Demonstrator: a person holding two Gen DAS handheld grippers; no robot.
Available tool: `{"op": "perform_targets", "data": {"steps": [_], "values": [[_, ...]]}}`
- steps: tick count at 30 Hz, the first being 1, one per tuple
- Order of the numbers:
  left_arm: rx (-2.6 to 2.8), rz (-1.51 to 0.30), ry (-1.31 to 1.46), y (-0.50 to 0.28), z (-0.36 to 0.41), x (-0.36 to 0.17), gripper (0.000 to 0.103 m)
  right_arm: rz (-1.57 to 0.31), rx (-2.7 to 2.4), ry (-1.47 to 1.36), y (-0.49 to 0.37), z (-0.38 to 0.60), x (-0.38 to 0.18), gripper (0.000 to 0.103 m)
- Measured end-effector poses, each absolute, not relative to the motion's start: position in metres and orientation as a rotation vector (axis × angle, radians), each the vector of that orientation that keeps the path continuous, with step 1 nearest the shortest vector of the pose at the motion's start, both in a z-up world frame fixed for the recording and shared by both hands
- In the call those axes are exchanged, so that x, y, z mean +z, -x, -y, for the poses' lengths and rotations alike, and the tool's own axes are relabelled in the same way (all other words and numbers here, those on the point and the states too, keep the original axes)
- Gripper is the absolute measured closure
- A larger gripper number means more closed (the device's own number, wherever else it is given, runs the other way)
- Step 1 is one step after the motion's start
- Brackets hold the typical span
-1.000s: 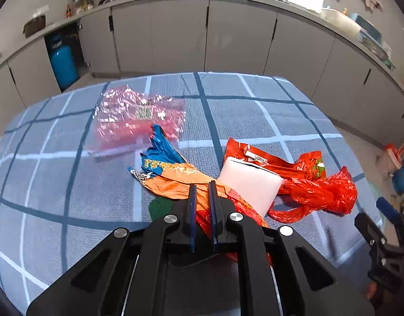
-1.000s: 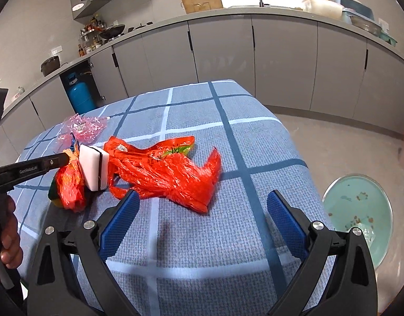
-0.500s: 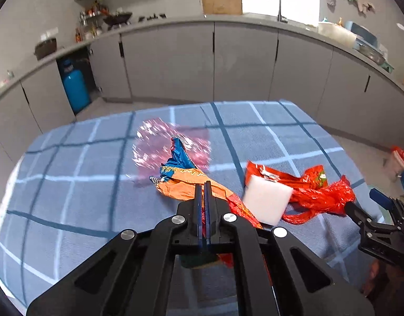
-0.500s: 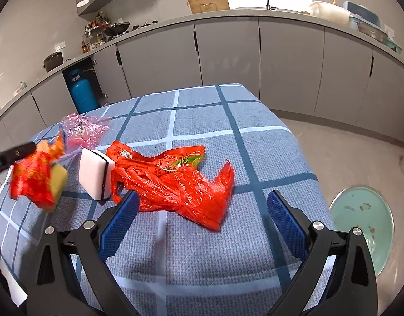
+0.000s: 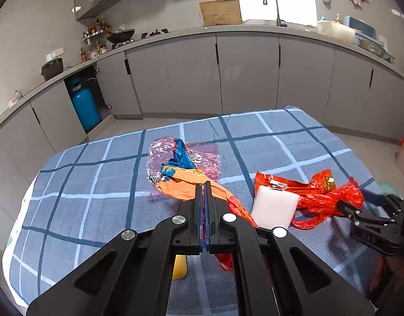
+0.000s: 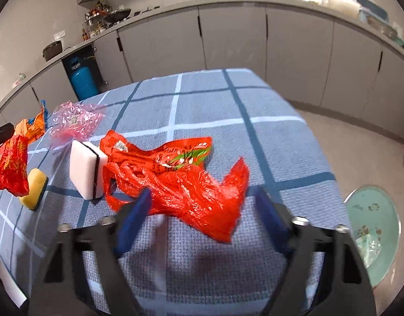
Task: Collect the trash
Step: 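Grasp the orange wrapper with the left tool while the right tool grasps the red bag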
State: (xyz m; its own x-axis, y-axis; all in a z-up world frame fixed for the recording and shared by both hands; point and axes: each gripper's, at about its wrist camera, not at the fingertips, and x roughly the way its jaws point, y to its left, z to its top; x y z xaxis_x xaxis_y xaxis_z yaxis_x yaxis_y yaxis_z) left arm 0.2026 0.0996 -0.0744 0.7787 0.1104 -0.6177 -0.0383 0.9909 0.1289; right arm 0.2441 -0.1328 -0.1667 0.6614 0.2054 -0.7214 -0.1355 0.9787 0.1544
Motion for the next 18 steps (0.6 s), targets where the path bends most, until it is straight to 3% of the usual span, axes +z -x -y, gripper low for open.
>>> {"op": "perform_targets", "data": {"steps": [6, 18], "values": [[0.063, -0.639, -0.148, -0.2, -0.085, -0.065, 0.101, -0.787, 0.22, -0.1, -0.227, 0.139, -0.155, 0.073], [-0.077, -0.588, -0.217, -0.198, -0.015, -0.05, 0.101, -0.676, 0.137, -0.164, -0.198, 0.192, -0.119, 0.074]]}}
